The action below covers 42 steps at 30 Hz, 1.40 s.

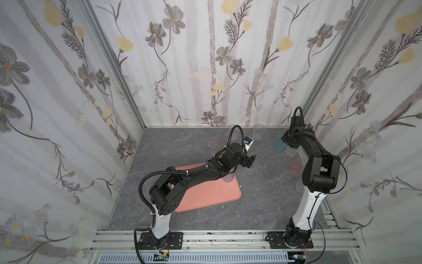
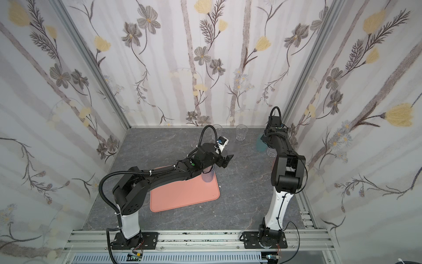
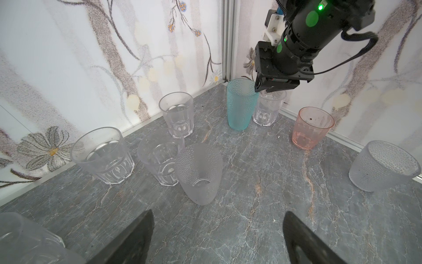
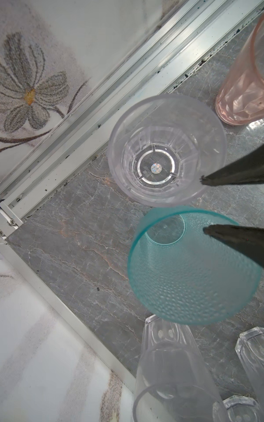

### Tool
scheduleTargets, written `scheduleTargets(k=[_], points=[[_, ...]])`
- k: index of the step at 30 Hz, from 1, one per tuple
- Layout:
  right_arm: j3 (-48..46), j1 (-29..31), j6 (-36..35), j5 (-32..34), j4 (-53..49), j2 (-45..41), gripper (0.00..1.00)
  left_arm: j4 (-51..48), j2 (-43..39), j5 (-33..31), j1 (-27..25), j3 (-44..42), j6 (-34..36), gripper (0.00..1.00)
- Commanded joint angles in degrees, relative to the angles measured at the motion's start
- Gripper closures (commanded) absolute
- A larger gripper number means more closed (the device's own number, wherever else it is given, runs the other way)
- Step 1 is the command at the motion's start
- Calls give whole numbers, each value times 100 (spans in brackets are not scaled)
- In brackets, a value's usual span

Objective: Place the glasses into the tray
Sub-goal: 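Reach the right gripper to the teal glass and grasp it while left arm extends, then carry the teal glass onto the tray nearer the robot than the blue glass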

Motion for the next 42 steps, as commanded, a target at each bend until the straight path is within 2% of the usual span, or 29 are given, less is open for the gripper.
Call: scheduleTargets(k=[1, 15, 22, 35, 42], points=[[27, 0, -75, -36, 232, 91, 74, 37, -13, 36, -8, 34, 77, 10], [-153, 84, -172, -77, 268, -161, 97, 33, -218, -244, -2, -112, 137, 10], [-206, 404, -332, 71, 44, -654, 99, 33, -696, -599, -5, -318, 248, 9], [-1283, 1278, -516, 378, -350, -2342, 100, 42, -2213, -1433, 55, -1680, 291, 8], [-1877, 1837, -579, 639, -879, -3275, 100, 46, -3096, -1686, 186, -2479, -67, 8]])
